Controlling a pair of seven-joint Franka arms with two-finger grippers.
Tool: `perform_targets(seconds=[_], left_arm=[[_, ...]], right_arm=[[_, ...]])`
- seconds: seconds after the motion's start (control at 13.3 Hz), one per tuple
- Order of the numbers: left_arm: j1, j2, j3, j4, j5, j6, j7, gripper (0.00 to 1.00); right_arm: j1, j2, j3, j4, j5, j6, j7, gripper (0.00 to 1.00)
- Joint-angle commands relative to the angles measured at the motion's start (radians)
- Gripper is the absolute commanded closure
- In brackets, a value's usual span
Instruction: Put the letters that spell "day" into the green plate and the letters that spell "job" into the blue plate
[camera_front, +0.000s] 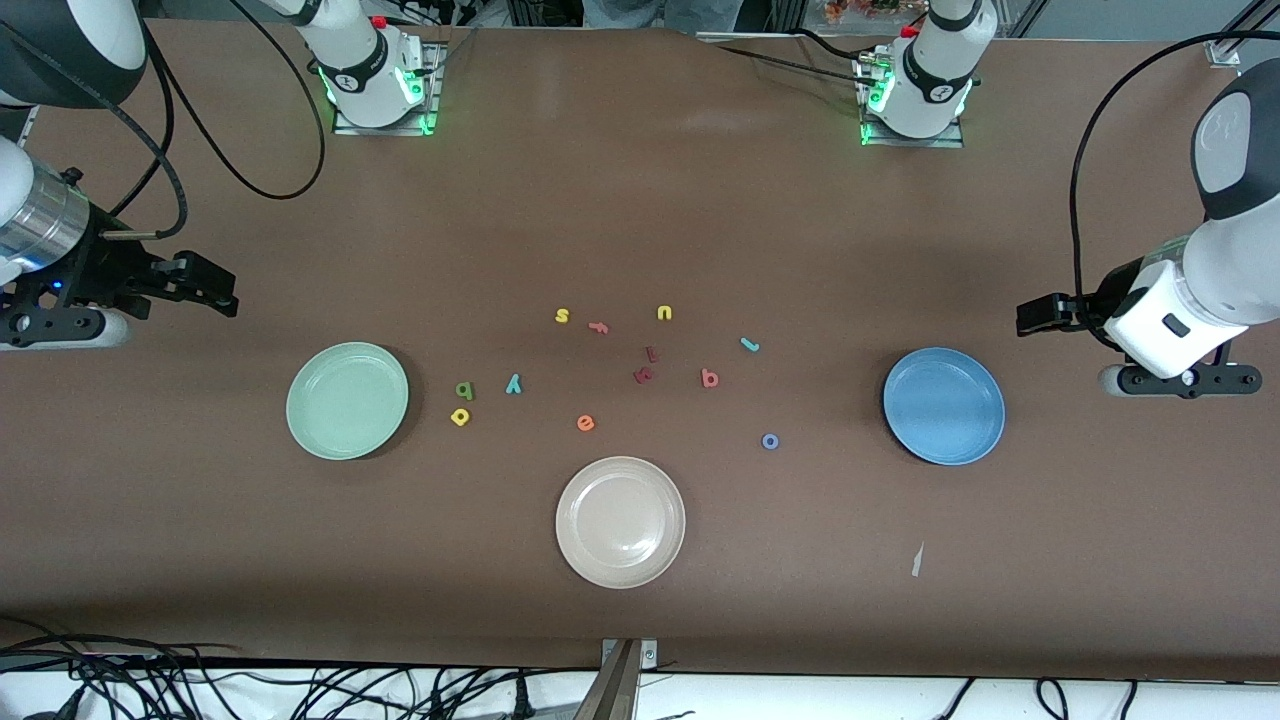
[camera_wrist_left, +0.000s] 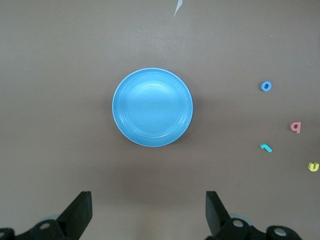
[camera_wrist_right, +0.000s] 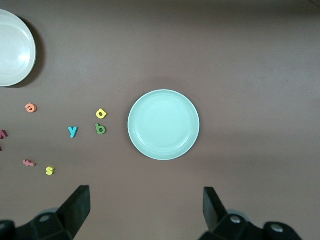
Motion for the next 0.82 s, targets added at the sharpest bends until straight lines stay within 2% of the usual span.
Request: perform_targets(seconds=[0.0,0.75], left_arm=[[-0.002,-0.011,0.000,0.005,-0.006,-0.023,0.009,0.00],[-0.002,-0.011,0.000,0.005,-0.006,-0.024,0.009,0.00]], right_arm=[[-0.002,-0.025,0.004,0.008,0.021,-0.017,0.018,0.00],[-0.005,-0.016,0.003,0.008,0.021,-0.005,0.008,0.00]])
